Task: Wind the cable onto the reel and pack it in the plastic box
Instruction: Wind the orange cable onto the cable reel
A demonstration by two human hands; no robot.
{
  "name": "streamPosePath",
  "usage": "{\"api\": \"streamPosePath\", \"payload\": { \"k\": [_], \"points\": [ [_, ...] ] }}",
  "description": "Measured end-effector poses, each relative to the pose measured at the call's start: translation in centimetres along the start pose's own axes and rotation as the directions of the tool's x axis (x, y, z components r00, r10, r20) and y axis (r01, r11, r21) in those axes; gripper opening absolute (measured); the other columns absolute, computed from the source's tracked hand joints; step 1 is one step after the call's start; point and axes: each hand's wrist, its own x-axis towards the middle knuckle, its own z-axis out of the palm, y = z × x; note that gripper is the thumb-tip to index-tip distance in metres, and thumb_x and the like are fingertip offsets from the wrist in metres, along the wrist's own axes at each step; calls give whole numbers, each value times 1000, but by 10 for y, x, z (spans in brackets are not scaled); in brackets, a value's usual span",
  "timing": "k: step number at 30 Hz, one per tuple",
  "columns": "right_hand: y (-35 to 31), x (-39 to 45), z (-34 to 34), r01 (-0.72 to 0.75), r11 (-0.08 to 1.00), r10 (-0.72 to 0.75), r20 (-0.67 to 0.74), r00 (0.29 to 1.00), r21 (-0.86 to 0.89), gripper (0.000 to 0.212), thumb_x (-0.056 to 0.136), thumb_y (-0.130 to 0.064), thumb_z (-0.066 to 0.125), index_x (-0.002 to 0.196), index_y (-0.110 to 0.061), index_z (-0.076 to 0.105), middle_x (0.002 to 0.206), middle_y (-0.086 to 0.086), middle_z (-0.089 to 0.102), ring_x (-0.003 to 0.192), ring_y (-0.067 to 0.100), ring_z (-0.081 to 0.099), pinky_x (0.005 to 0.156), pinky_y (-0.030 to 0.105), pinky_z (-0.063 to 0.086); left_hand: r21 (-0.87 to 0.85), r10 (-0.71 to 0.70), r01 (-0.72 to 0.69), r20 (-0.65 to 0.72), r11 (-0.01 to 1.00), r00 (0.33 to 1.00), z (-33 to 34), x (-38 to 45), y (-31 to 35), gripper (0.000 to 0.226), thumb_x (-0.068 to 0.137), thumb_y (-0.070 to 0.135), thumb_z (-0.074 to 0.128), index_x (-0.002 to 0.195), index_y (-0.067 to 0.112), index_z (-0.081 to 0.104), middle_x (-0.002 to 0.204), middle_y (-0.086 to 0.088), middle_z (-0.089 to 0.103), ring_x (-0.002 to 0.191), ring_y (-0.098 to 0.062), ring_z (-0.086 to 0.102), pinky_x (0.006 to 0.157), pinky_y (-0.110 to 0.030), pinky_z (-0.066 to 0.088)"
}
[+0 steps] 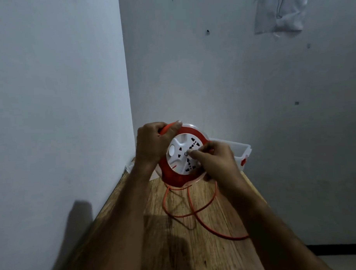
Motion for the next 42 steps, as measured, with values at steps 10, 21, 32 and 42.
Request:
{"api": "streamPosePath", "payload": {
  "k": [10, 21, 32, 42],
  "points": [
    [-7, 2, -13, 683, 437, -754, 175, 633, -586, 32, 81, -16, 80, 110, -12, 68, 105, 5, 65, 83, 17, 65, 71, 26, 56, -42, -8, 9, 20, 999, 1000, 1, 2, 1, 41, 92, 50, 63, 94, 12, 78, 82, 2, 75, 69, -3, 66, 67, -11, 49],
    [17, -12, 31, 435, 372, -704, 56, 708, -820, 72, 73, -52, 80, 126, -9, 59, 117, 21, 63, 72, 30, 71, 58, 35, 60, -49, 16, -14, 33, 999, 999, 3, 1, 4, 48, 87, 56, 62, 96, 11, 78, 88, -2, 77, 72, -5, 66, 71, -11, 48],
    [28, -2, 19, 427, 753, -543, -107, 833, -500, 65, 72, -42, 87, 123, -15, 58, 106, -4, 70, 86, 11, 68, 75, 13, 49, -13, 30, -28, 133, 1000, 991, 20, -8, 5, 49, 86, 62, 64, 88, 15, 79, 77, 3, 75, 70, -9, 69, 73, -33, 61],
    [35, -1, 33, -186, 875, 308, -215, 927, 448, 46, 75, -41, 86, 103, -13, 62, 98, 8, 72, 85, 21, 73, 68, 36, 63, 154, 158, -171, 93, 973, 983, 31, -17, 20, 49, 87, 59, 66, 95, 12, 78, 88, -2, 76, 70, -8, 62, 64, -14, 45]
  ]
}}
